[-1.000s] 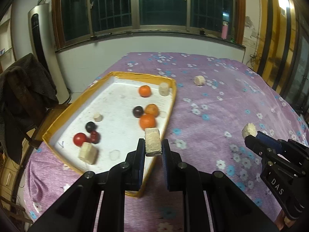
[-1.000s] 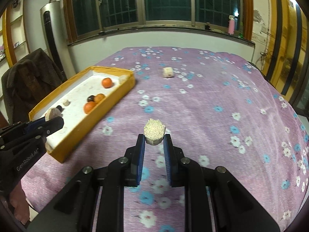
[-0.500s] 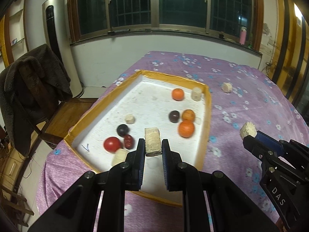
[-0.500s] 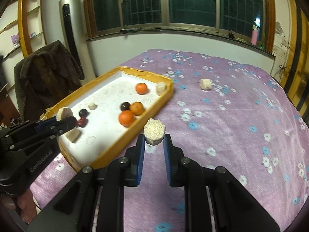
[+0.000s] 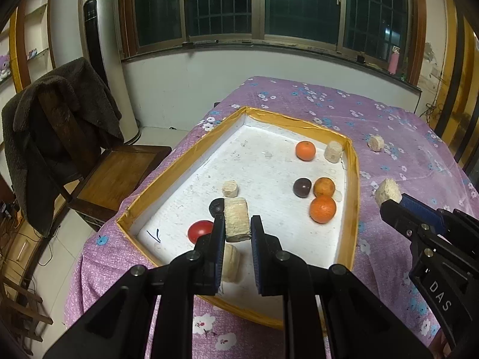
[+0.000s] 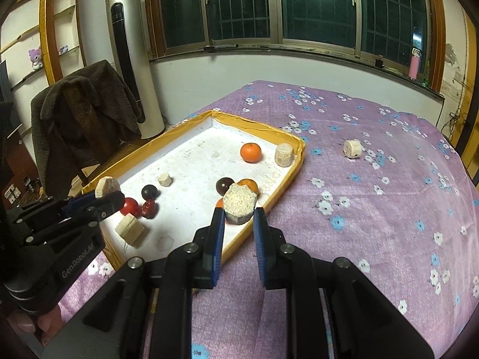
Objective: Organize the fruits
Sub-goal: 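Carry the cream block and cream disc over the white tray, then lower the cream block and disc into the tray near the fruits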
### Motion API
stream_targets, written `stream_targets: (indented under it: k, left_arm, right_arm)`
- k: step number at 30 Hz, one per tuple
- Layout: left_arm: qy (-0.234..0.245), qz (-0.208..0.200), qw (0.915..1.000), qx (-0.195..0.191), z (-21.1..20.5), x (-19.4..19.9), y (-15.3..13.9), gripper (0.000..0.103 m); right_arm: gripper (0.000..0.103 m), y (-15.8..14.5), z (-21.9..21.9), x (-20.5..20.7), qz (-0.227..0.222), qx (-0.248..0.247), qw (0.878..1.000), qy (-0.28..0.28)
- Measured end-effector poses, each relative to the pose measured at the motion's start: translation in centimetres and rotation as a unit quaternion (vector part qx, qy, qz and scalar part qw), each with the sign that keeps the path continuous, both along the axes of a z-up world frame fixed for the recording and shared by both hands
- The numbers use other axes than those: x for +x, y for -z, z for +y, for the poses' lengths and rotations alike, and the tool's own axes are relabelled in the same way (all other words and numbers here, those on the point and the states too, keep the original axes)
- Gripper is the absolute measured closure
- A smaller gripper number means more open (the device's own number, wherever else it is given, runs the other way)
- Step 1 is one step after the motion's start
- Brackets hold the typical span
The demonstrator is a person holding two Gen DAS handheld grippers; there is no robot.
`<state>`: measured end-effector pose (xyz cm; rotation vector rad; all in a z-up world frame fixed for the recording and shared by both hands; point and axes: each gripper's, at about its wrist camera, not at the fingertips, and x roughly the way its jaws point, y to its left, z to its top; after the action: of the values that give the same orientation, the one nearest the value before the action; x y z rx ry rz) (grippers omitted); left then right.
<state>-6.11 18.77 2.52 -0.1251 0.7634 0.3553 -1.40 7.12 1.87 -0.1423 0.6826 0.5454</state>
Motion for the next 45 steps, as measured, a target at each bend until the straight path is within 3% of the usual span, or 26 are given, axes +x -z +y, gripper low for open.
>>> stream_targets:
  k: [34, 45]
  left_arm:
    - [-0.040, 0.019, 0.9989, -0.013, 6.0, 3.6, 0.7, 0.088]
    - [-0.025, 0.028, 0.9993, -0.007, 5.2, 5.7, 1.2, 0.088]
  right_arm:
    - [0.082, 1.3, 5.9, 5.5, 0.020, -0.016, 0.999, -0.023]
    - [0.082, 2.5, 7.3, 8.2, 0.033, -0.018, 0.999, -0.035]
